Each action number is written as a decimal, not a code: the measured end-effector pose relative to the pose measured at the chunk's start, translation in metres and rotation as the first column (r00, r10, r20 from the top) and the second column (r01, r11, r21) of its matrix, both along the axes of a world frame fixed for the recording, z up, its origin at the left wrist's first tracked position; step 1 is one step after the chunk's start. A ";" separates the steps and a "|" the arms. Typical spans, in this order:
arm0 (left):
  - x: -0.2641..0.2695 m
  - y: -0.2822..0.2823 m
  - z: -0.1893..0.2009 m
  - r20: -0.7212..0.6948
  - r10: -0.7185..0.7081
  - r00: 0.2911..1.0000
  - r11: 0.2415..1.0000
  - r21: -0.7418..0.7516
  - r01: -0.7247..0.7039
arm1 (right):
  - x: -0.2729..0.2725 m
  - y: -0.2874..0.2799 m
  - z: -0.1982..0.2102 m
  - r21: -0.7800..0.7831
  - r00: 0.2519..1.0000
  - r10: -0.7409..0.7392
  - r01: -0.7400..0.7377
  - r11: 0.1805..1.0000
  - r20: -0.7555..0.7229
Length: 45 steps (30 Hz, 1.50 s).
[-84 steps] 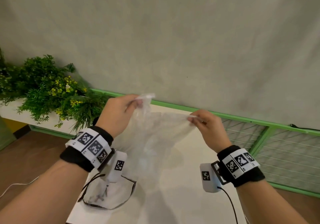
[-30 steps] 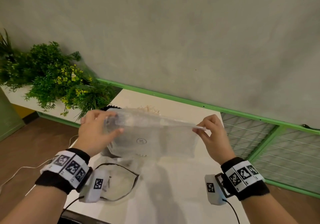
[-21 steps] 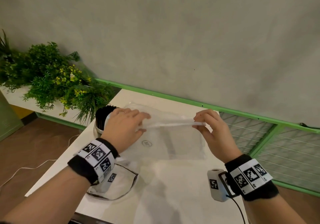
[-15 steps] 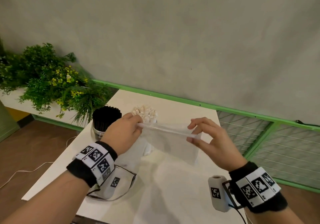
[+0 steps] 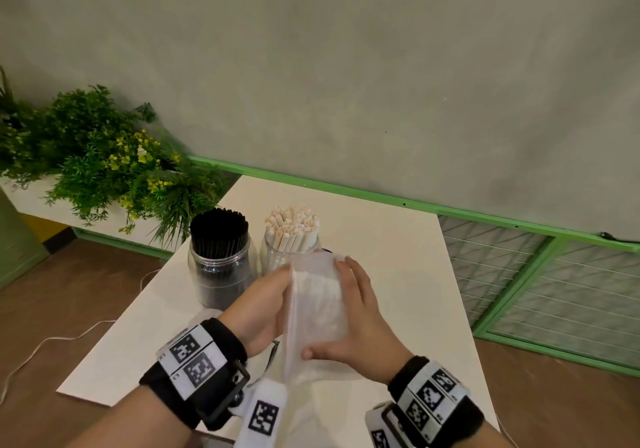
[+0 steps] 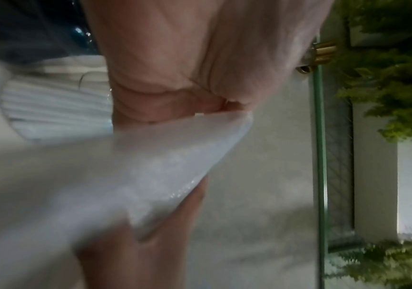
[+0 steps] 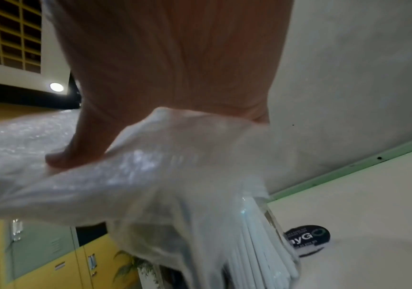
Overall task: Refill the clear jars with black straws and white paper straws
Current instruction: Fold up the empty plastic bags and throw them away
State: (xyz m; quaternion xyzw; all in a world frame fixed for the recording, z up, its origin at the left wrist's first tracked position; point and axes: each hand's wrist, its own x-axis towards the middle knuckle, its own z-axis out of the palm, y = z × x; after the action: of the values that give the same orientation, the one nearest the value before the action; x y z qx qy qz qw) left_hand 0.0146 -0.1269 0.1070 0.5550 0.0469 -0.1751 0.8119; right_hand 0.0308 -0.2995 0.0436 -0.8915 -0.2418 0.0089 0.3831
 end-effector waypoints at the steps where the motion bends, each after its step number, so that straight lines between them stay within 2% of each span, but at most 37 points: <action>1: -0.002 -0.001 0.002 -0.016 -0.004 1.000 0.998 -0.066 0.003 | 0.005 0.003 -0.007 0.000 0.999 -0.021 0.021 1.000 0.029; 3: -0.005 -0.003 0.003 -0.057 -0.018 0.998 0.989 -0.150 0.010 | 0.011 0.009 -0.015 0.068 0.998 -0.062 0.060 0.996 0.025; 6: 0.000 0.002 0.000 -0.076 0.025 0.997 0.990 -0.138 -0.036 | 0.017 0.012 -0.016 0.130 0.989 -0.130 0.138 0.982 -0.062; 8: 0.004 0.009 -0.005 0.028 0.100 0.995 0.995 -0.019 -0.100 | 0.019 0.008 -0.014 0.050 0.977 -0.199 0.203 0.978 -0.074; 9: 0.003 0.013 -0.009 0.186 0.129 0.974 0.977 0.142 -0.157 | 0.021 0.005 -0.012 0.002 0.968 -0.237 0.238 0.971 -0.082; 10: 0.001 0.016 -0.012 0.424 0.086 0.902 0.900 0.355 -0.253 | 0.022 0.002 -0.010 -0.027 0.958 -0.269 0.268 0.963 -0.102; 11: -0.003 0.016 -0.016 0.614 -0.098 0.783 0.741 0.570 -0.355 | 0.025 0.001 -0.010 -0.044 0.950 -0.284 0.280 0.959 -0.129; 12: -0.006 0.014 -0.024 0.672 -0.340 0.658 0.522 0.717 -0.463 | 0.025 0.001 -0.007 -0.034 0.953 -0.255 0.253 0.967 -0.161; 13: -0.009 0.012 -0.034 0.623 -0.542 0.564 0.304 0.771 -0.559 | 0.025 0.003 -0.003 -0.018 0.961 -0.193 0.193 0.981 -0.198; 14: -0.010 0.009 -0.043 0.525 -0.654 0.545 0.154 0.797 -0.584 | 0.024 0.006 0.001 -0.013 0.969 -0.103 0.103 0.995 -0.225; 15: -0.010 0.007 -0.048 0.441 -0.686 0.579 0.068 0.831 -0.552 | 0.021 0.010 0.008 -0.011 0.969 0.000 -0.002 1.000 -0.246; 16: -0.007 0.006 -0.052 0.377 -0.671 0.639 0.040 0.878 -0.476 | 0.018 0.013 0.013 0.005 0.960 0.084 -0.086 0.996 -0.267; 17: -0.003 0.008 -0.055 0.338 -0.637 0.693 0.053 0.916 -0.398 | 0.016 0.015 0.017 0.043 0.951 0.131 -0.124 0.991 -0.278; 18: 0.000 0.011 -0.057 0.318 -0.593 0.740 0.105 0.942 -0.320 | 0.014 0.017 0.018 0.083 0.950 0.138 -0.119 0.989 -0.281; 19: 0.003 0.013 -0.059 0.336 -0.540 0.772 0.194 0.942 -0.274 | 0.013 0.018 0.021 0.117 0.951 0.130 -0.100 0.988 -0.281; 20: 0.004 0.014 -0.061 0.375 -0.484 0.791 0.271 0.923 -0.271 | 0.012 0.018 0.021 0.142 0.953 0.122 -0.085 0.986 -0.277; 21: 0.003 0.015 -0.061 0.411 -0.446 0.795 0.310 0.904 -0.293 | 0.012 0.020 0.020 0.154 0.957 0.123 -0.084 0.984 -0.263; 22: 0.003 0.015 -0.061 0.431 -0.422 0.798 0.314 0.895 -0.318 | 0.011 0.021 0.020 0.152 0.964 0.120 -0.085 0.985 -0.237; 24: 0.005 0.017 -0.063 0.435 -0.359 0.826 0.300 0.892 -0.340 | 0.015 0.025 0.015 0.047 0.992 0.062 -0.057 0.997 -0.108; 26: 0.006 0.022 -0.066 0.422 -0.227 0.878 0.333 0.881 -0.337 | 0.014 0.024 0.010 -0.064 0.996 -0.062 0.066 0.996 0.065; 27: 0.008 0.025 -0.067 0.404 -0.126 0.906 0.365 0.868 -0.337 | 0.011 0.023 0.010 -0.050 0.988 -0.133 0.137 0.989 0.074; 28: 0.011 0.029 -0.069 0.388 -0.023 0.922 0.389 0.853 -0.349 | 0.009 0.023 0.010 -0.008 0.983 -0.185 0.185 0.983 0.021; 30: 0.018 0.037 -0.070 0.385 0.074 0.920 0.378 0.843 -0.383 | 0.005 0.029 0.014 0.109 0.959 -0.151 0.181 0.978 -0.239; 31: 0.021 0.038 -0.070 0.397 0.057 0.916 0.370 0.844 -0.388 | 0.005 0.035 0.017 0.171 0.925 -0.087 0.160 0.972 -0.370; 32: 0.024 0.039 -0.069 0.417 -0.004 0.909 0.373 0.844 -0.386 | 0.008 0.043 0.016 0.249 0.897 -0.025 0.149 0.957 -0.441; 34: 0.029 0.037 -0.065 0.428 -0.176 0.886 0.384 0.859 -0.339 | 0.018 0.060 0.014 0.400 0.898 0.047 0.148 0.904 -0.438; 37: 0.037 0.048 -0.051 0.356 -0.413 0.838 0.370 0.907 -0.203 | 0.033 0.077 0.018 0.587 0.905 0.080 0.202 0.784 -0.418; 40: 0.044 0.083 -0.038 0.355 -0.533 0.768 0.420 0.899 -0.124 | 0.045 0.093 0.019 0.616 0.904 -0.007 0.298 0.729 -0.428; 42: 0.044 0.108 -0.037 0.406 -0.479 0.778 0.483 0.862 -0.152 | 0.050 0.109 0.018 0.612 0.913 -0.100 0.343 0.713 -0.395; 44: 0.042 0.131 -0.041 0.508 -0.303 0.807 0.505 0.803 -0.316 | 0.055 0.128 0.019 0.619 0.913 -0.239 0.401 0.675 -0.331; 45: 0.040 0.142 -0.041 0.510 -0.192 0.838 0.496 0.788 -0.366 | 0.057 0.137 0.018 0.634 0.912 -0.302 0.410 0.655 -0.278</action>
State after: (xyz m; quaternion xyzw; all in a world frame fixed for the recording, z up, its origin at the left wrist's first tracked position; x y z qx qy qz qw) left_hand 0.0542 0.0153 0.0663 0.9060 -0.0716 0.0782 0.4098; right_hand 0.0878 -0.1626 0.0614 -0.7150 -0.0191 -0.0899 0.6931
